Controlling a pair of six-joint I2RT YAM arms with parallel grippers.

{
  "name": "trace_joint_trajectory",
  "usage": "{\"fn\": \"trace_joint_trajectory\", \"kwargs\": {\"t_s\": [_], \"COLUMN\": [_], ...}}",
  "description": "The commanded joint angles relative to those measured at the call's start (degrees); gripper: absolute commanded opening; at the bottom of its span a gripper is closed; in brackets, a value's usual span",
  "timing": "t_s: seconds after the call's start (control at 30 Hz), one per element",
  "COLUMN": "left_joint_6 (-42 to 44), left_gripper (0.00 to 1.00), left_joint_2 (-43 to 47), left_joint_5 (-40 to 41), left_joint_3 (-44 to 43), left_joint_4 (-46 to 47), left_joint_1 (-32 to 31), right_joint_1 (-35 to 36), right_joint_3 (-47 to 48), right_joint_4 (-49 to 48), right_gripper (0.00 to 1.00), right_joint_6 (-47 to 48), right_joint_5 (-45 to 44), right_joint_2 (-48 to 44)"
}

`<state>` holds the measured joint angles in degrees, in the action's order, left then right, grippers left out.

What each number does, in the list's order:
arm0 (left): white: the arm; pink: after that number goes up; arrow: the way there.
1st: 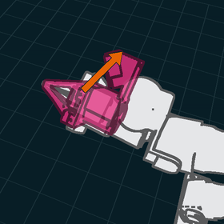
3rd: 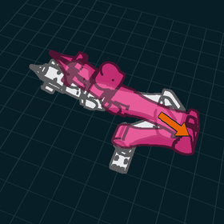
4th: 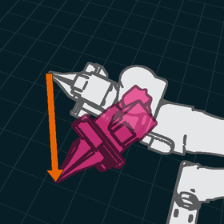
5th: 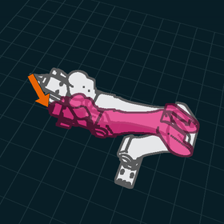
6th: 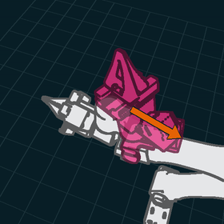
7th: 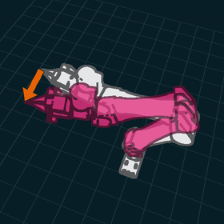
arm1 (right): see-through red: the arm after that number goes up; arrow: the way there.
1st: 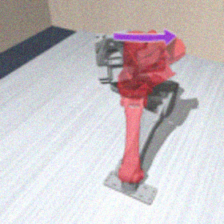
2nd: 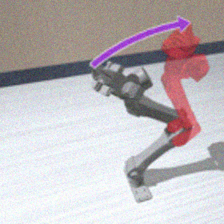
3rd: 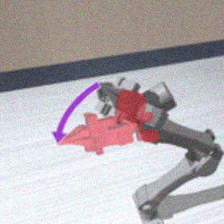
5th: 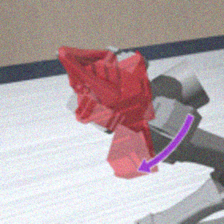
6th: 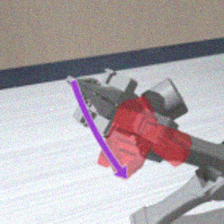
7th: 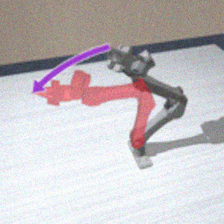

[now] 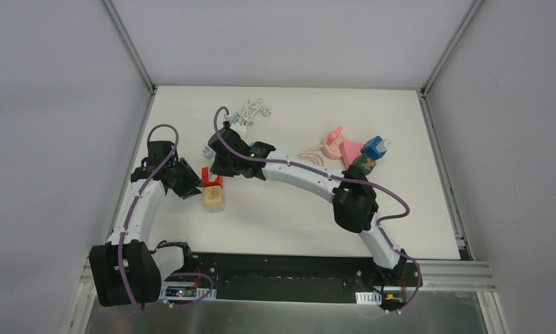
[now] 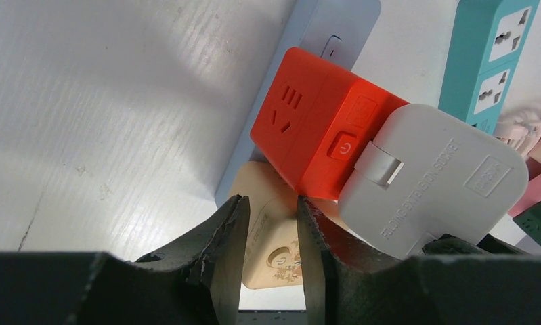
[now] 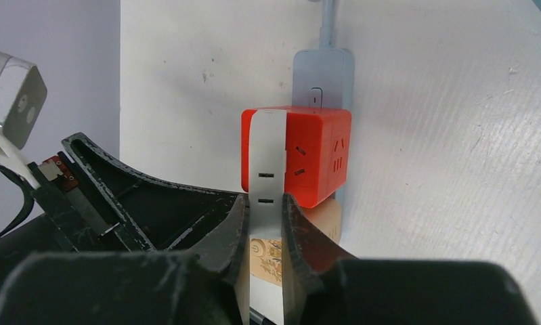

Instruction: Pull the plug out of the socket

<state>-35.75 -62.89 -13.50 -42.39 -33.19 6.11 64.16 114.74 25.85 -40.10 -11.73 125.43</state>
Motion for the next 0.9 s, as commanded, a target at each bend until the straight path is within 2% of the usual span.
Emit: {"fn": "trace_joint_trajectory", "kwargs": {"t_s": [0.0,0.13,0.4,0.53,0.67,0.87], "left_joint_6": [-0.29,-0.40,-2.71,-3.09,-2.89,-2.45], "left_gripper": [0.33,0.34,0.43,0.40,0.37,0.35], "left_joint_2": [-1.49,0.81,8.26,3.99,-0.95,-2.53], "left_joint_5": [0.56,0.37,2.65,3.10,0.13,0.54], "left_joint_3": [-0.09,-1.35,-2.95,-1.66,-0.26,0.92], "left_joint_4": [-1.20,-0.21,2.02,2.44,2.44,1.74], "left_joint_1": [0.40,0.45,0.48,0.40,0.44,0.40], "right_joint_1": [-0.30,-0.57,-0.58,-0.53,-0.55,-0.88], "right_joint_3": [1.99,2.19,0.37,-0.14,-1.18,-1.45], "right_joint_4": [-4.52,-4.06,-2.30,-2.33,-4.28,-7.75], "right_gripper": [0.00,0.00,0.00,0.00,0.00,0.00], "right_joint_6": [-3.67,-3.61,-1.90,-1.61,-2.04,-2.00], "right_joint_5": [3.60,3.09,1.58,1.40,2.84,6.16], "right_joint_2": [-2.95,-3.23,-2.60,-2.95,-4.07,-5.71]}}
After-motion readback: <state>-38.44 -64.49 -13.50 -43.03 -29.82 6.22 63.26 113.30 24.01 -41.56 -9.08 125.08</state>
